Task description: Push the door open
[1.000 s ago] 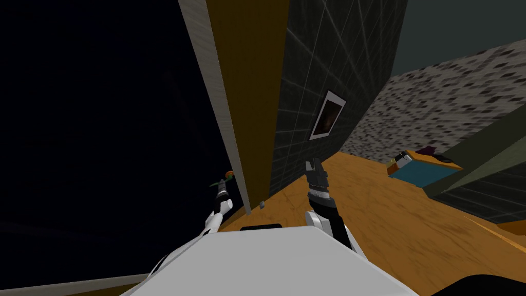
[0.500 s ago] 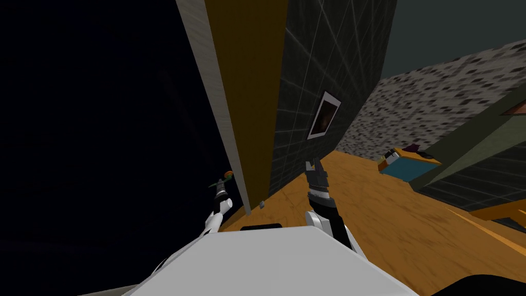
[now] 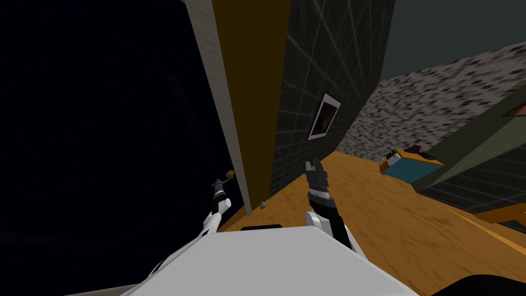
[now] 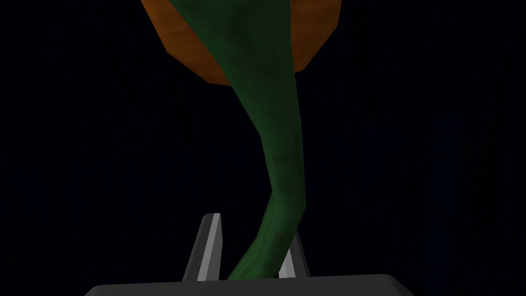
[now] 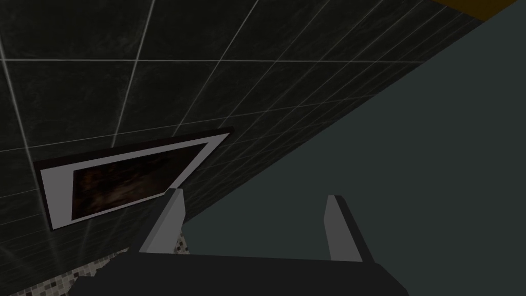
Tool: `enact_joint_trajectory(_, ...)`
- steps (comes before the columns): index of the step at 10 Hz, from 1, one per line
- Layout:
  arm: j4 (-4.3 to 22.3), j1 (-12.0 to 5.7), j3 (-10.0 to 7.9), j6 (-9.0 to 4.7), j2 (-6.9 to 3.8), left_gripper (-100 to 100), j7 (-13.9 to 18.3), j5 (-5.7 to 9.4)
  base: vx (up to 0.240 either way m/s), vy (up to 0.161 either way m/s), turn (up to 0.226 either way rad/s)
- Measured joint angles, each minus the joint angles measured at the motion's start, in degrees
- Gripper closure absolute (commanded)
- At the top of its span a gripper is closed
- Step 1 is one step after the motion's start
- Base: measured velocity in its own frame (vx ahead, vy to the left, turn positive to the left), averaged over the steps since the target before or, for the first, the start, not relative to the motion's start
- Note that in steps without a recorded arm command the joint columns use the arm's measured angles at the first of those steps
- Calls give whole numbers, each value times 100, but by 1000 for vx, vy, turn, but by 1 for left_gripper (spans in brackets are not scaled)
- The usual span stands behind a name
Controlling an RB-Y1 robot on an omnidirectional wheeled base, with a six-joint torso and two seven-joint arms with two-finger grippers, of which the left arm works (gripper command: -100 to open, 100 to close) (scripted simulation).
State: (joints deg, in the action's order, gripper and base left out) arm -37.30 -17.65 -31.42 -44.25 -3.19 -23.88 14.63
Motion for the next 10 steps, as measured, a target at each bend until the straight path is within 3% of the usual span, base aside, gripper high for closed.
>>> enact_joint_trajectory(1, -26, 8, -91, -27, -17, 100, -48, 44, -7, 93, -163)
enact_joint_trajectory(3, 264, -165, -291, -215, -112, 100, -139, 147, 4, 96, -131)
enact_joint_trajectory(5, 137, -131, -338, -271, -78, 100, -186, 164, 19, 52, -98)
enact_joint_trajectory(6, 227, -174, -465, -349, -107, 100, -236, 226, 1, 77, -152)
enact_joint_trajectory(8, 292, -206, -534, -459, -125, 100, -266, 259, 3, 22, 0)
enact_joint_trajectory(9, 188, -181, -541, -405, -99, 100, -284, 264, 2, 54, -192)
enact_joint_trajectory(10, 132, -167, -669, -421, -64, 100, -365, 324, -19, 129, -277)
